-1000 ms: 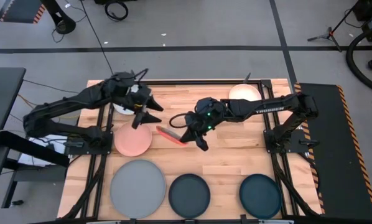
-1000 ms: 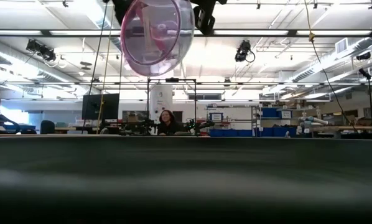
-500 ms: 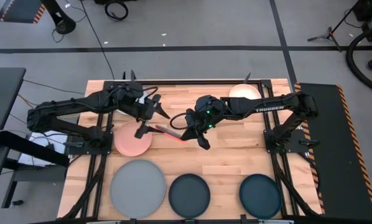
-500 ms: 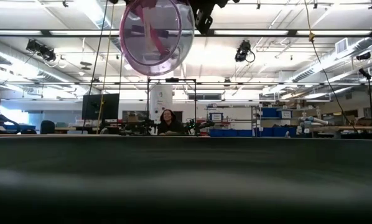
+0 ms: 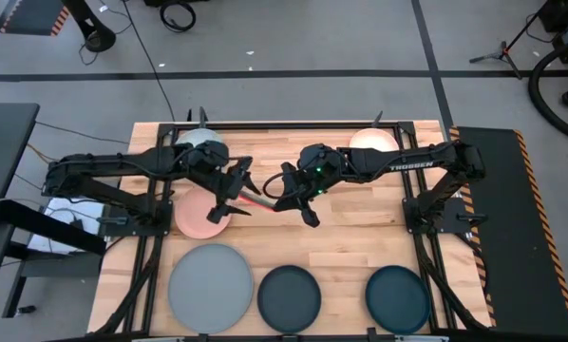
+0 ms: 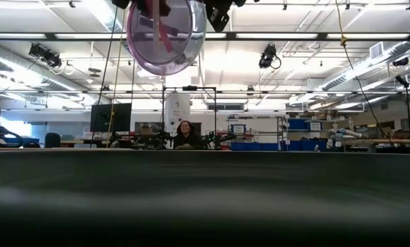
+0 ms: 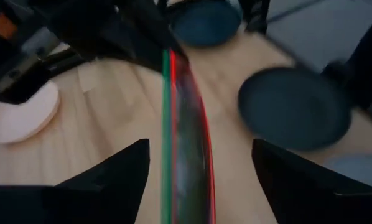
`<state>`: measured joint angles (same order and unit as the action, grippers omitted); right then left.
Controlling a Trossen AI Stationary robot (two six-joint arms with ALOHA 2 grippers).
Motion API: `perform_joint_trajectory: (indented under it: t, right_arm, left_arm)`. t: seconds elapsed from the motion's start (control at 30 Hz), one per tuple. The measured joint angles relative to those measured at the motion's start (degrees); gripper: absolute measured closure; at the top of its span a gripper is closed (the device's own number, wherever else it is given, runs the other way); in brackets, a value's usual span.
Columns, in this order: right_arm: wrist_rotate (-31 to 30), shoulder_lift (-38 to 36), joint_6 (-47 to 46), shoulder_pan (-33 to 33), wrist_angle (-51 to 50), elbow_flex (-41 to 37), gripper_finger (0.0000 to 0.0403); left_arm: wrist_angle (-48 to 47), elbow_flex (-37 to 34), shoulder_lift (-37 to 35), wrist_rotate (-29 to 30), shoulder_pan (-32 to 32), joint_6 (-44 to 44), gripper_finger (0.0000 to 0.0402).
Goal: Stack plastic plates
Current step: Stack the stacked plates on top of the orange plate
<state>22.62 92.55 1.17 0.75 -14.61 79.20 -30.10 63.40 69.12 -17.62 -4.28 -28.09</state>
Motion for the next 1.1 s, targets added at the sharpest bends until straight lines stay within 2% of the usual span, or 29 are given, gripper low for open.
perform_joint_trajectory:
  t: [0.13, 0.27, 0.43, 0.47, 0.63, 0.83, 1.0, 1.1]
  right_arm:
    - [2.49, 0.02, -0.04, 0.00, 0.02, 0.00, 0.0394]
    - [2.95, 0.00, -0.05, -0.20, -0.10, 0.00, 0.0392]
    - [2.21, 0.00, -0.23, -0.37, -0.15, -0.02, 0.0368]
    - [1.46, 0.00, -0.97, -0.35, -0.23, 0.00, 0.0358]
    - [-2.26, -0.07, -2.51, -0.31, -1.14, 0.58, 0.0299]
    - [-4.95, -3.28, 2.04, -0.14, -1.50, 5.46, 0.0221]
    - [-11.87, -6.90, 6.57, 0.53, -1.73, 8.04, 0.0181]
    - [-12.95, -8.64, 7.06, 1.03, -2.88, 8.17, 0.0173]
  left_arm:
    - [-2.16, 0.00, 0.00, 8.17, 2.58, -4.67, 0.0172]
    - [-1.40, 0.00, 0.00, 16.19, 5.12, -6.75, 0.0256]
    - [-1.45, -0.03, 0.00, 18.66, 6.51, -4.97, 0.0373]
    - [-1.92, -0.09, 0.00, 18.57, 6.59, -3.32, 0.0383]
    - [-4.10, 0.18, 0.00, 21.24, 8.18, -0.62, 0.0376]
    - [-15.89, 6.73, -0.16, 28.16, 12.28, 0.05, 0.0383]
    - [-24.29, 10.60, -0.23, 30.03, 12.63, 9.67, 0.0380]
    - [-29.08, 10.04, -0.04, 32.73, 13.18, 16.57, 0.0379]
